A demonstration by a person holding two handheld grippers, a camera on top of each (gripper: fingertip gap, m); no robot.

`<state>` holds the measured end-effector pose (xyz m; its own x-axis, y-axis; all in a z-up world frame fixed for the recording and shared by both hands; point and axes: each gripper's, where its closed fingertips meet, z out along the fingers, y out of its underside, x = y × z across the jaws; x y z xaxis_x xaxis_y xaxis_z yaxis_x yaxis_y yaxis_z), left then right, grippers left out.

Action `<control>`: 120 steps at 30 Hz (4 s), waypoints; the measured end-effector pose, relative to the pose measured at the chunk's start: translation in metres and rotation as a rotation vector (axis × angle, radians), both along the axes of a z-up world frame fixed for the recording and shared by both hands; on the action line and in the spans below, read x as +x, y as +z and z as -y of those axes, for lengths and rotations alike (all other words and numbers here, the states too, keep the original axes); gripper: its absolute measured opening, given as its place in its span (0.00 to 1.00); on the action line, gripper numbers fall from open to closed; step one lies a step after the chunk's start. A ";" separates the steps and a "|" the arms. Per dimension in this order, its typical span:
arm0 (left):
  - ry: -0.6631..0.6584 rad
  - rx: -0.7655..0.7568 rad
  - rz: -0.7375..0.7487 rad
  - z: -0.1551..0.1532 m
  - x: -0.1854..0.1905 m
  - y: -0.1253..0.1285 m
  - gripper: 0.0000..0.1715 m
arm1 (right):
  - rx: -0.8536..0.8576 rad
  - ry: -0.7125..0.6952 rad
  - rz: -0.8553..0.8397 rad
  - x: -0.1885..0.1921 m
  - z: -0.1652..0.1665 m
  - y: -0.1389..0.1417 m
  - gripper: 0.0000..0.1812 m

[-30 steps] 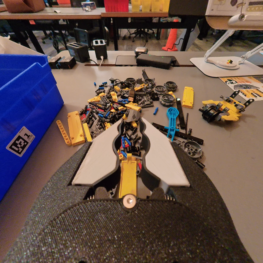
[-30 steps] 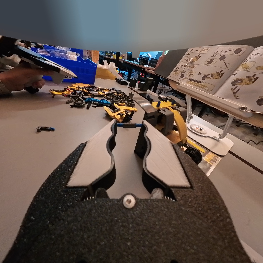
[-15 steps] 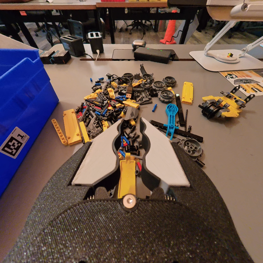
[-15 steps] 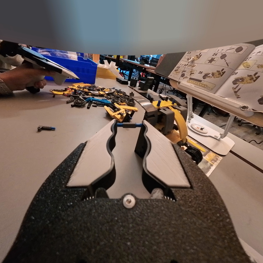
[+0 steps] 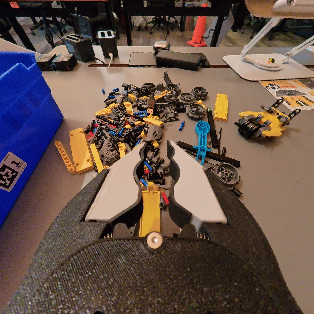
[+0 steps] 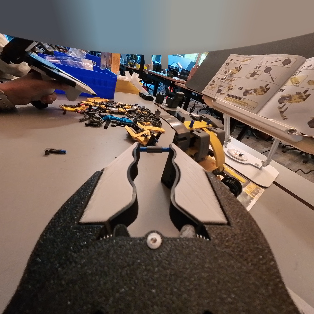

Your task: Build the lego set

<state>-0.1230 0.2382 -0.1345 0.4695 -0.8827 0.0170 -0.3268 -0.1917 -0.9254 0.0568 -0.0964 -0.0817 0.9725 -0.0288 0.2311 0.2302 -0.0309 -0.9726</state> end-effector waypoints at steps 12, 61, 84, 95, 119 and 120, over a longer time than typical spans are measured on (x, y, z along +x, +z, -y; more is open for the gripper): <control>-0.005 -0.021 0.006 0.000 0.000 0.000 0.11 | -0.001 0.001 -0.004 0.000 0.000 0.000 0.19; -0.062 -0.002 -0.005 0.008 0.004 -0.001 0.10 | -0.020 -0.003 0.083 -0.009 -0.001 -0.004 0.19; -0.035 0.005 0.158 0.023 0.002 0.022 0.01 | 0.000 0.037 -0.025 -0.015 -0.001 0.001 0.19; -0.075 -0.135 0.186 0.020 0.003 0.017 0.09 | -0.003 0.012 -0.009 -0.007 0.000 0.000 0.19; -0.052 0.023 -0.373 -0.036 0.044 -0.045 0.16 | -0.016 0.007 -0.016 -0.004 -0.003 -0.002 0.19; -0.056 0.009 -0.356 -0.035 0.044 -0.043 0.17 | -0.012 0.007 -0.024 -0.003 -0.003 -0.002 0.19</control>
<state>-0.0790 0.2734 -0.1779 0.3955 -0.9066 -0.1470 -0.6391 -0.1567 -0.7529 0.0542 -0.0933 -0.0833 0.9779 -0.0191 0.2081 0.2072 -0.0413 -0.9774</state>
